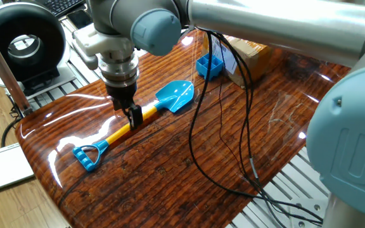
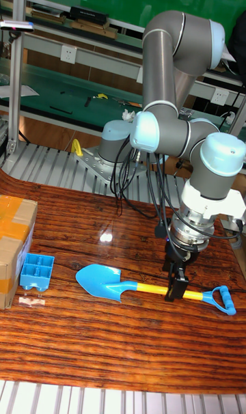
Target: Use a shovel to scoop up an object
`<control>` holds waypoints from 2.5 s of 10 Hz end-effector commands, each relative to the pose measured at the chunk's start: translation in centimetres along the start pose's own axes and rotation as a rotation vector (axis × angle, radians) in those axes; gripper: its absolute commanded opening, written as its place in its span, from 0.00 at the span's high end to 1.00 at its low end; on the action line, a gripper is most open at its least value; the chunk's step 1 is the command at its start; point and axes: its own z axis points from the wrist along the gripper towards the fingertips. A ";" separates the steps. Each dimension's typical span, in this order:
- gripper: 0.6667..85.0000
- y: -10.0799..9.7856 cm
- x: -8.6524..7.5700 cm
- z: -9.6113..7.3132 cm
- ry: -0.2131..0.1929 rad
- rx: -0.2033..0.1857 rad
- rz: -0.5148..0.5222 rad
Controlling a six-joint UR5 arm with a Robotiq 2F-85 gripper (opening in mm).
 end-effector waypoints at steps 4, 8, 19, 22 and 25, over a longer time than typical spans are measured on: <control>0.03 -0.1 0.5 -0.1 0.009 0.001 0.030; 0.03 0.1 -0.4 0.0 -0.012 -0.003 0.054; 0.06 1.1 -0.7 1.1 -0.019 0.005 0.045; 0.03 1.4 -1.0 1.1 -0.031 -0.005 0.047; 0.02 1.4 -2.3 1.9 -0.028 0.017 0.052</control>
